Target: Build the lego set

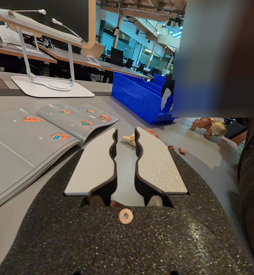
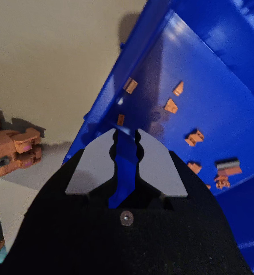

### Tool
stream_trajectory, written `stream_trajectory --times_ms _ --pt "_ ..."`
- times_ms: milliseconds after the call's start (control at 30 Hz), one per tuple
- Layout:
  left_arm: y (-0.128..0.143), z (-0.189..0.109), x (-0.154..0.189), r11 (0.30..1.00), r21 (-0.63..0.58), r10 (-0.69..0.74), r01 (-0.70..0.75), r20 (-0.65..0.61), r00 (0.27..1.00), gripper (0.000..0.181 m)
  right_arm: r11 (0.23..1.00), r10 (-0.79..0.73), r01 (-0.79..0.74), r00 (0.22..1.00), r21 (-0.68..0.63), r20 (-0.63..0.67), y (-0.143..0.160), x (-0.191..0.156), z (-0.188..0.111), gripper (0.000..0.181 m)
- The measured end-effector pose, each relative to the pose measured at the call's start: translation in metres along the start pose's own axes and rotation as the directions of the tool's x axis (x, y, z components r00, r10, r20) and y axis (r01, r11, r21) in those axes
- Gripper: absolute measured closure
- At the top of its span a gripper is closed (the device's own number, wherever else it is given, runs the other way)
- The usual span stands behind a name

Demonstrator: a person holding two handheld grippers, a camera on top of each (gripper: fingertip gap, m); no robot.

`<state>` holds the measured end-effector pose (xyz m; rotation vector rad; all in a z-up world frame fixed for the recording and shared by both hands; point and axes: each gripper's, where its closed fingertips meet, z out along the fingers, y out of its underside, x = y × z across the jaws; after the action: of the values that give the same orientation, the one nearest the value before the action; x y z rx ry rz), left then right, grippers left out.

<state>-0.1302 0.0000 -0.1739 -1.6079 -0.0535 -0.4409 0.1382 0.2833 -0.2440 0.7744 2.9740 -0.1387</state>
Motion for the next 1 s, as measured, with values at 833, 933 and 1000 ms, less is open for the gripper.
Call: stream_trajectory --times_ms 833,933,1000 --pt "-0.004 -0.002 0.001 1.000 0.029 -0.008 0.009 -0.016 1.000 0.159 0.981 -0.191 0.193 0.980 0.034 -0.054 -0.008 0.010 0.029 0.173" --pt "-0.004 -0.003 0.001 0.999 0.034 -0.008 0.008 -0.016 1.000 0.159 0.980 -0.190 0.193 0.980 0.040 -0.055 -0.009 0.010 0.029 0.175" --pt "-0.005 -0.003 0.001 0.999 0.038 -0.009 0.009 -0.017 1.000 0.160 0.982 -0.182 0.185 0.981 0.046 -0.067 -0.011 0.011 0.029 0.176"
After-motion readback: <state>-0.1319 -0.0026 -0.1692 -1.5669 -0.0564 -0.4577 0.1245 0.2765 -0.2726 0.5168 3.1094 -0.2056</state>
